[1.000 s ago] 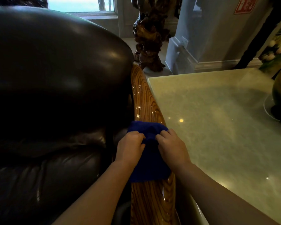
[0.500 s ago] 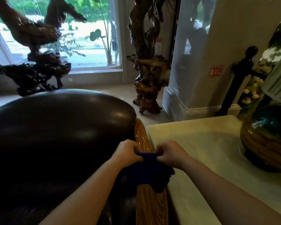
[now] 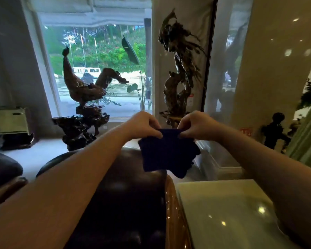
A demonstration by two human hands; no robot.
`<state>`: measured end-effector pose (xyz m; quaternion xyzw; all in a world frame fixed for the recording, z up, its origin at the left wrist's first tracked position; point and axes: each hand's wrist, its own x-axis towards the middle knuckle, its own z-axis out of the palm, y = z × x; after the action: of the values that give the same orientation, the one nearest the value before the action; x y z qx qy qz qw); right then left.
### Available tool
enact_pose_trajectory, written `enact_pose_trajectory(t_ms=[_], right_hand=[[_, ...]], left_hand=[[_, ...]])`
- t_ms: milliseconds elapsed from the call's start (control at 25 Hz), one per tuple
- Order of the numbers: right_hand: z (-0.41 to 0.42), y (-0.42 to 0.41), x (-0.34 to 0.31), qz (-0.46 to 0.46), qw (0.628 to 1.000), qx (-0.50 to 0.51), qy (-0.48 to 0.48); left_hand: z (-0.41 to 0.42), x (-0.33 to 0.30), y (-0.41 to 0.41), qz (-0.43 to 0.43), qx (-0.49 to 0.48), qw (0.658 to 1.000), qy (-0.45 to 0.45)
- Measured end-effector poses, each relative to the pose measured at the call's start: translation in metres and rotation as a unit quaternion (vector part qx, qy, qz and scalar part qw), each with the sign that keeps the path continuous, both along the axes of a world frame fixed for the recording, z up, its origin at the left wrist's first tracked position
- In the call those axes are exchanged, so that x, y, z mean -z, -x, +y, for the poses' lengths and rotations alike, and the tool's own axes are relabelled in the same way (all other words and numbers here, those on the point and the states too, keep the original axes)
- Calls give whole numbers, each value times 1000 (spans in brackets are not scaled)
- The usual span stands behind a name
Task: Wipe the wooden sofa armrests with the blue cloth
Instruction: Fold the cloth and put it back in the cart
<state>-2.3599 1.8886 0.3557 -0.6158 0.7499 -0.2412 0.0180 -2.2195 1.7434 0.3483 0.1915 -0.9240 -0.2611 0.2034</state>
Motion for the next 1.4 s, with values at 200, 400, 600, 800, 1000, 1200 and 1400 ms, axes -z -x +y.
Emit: enact_pose_trajectory(t_ms=[200,400,600,800,1000,1200,1400], right_hand=[[-13,-66,-71,40,997,-53,42],[-50,-155,-70,64,989,-123,45],[-113,-283,-33,72,972,-220,25],[-179,-430,8,55,954,-293,-3],[-235,-597,27,30,921,-388,-36],[-286,-721,29,33,882,-465,-65],[-363,-823,34,62,841,-535,-43]], left_hand=[[10,-77,-89,23,-44,996,70],[1,-74,-193,1,-110,992,66],[-31,-36,-336,-46,-193,980,27],[-52,0,-494,-57,-251,966,-21],[-71,18,-661,-67,-362,929,-45],[-93,25,-778,-58,-445,892,-42],[-143,37,-871,-52,-498,864,-47]])
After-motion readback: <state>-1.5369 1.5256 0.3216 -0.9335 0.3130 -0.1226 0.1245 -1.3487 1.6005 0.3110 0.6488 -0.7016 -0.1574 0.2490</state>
